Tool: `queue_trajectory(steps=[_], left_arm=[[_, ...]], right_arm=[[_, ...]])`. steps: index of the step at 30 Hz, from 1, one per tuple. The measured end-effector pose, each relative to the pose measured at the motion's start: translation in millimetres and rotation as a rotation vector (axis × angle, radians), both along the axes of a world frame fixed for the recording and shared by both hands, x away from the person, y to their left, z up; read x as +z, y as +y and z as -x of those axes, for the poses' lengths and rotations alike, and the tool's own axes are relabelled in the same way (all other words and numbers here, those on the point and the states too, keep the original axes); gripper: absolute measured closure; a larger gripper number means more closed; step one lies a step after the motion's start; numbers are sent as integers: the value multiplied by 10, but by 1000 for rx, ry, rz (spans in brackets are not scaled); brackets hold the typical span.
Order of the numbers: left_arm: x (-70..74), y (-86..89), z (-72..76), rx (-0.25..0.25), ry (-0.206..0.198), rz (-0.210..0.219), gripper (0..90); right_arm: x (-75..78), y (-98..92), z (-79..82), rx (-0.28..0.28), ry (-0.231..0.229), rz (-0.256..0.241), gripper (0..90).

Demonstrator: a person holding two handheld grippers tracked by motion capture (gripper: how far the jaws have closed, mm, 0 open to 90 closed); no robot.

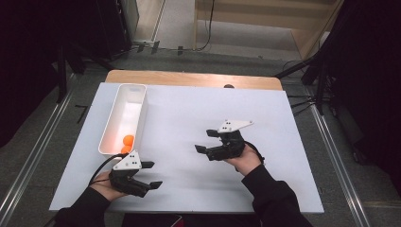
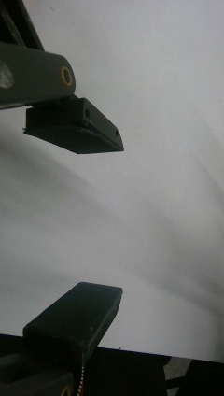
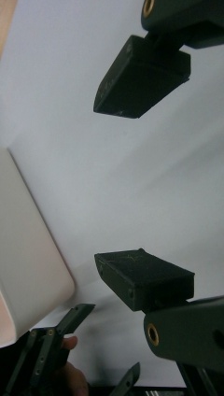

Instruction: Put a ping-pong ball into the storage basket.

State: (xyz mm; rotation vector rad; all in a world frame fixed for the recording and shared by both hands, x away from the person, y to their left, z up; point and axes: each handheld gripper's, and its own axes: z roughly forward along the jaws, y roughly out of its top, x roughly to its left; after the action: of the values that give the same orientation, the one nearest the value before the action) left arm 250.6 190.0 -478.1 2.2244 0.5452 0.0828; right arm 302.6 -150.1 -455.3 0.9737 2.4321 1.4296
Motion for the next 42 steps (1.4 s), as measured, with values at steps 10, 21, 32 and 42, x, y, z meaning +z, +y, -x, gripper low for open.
queue_trajectory(steps=[10,21,32,42], left_arm=[[-3,-6,0,-2,4,-1,255],[-4,-6,0,-3,1,-5,255],[-5,-10,2,-3,2,-5,255],[-7,-12,2,-5,2,-9,255]], right_arm=[[-47,-139,127,7,24,17,222],[-55,-205,244,15,35,33,222],[-105,-376,333,-20,41,39,222],[-155,-477,423,-33,57,43,218]])
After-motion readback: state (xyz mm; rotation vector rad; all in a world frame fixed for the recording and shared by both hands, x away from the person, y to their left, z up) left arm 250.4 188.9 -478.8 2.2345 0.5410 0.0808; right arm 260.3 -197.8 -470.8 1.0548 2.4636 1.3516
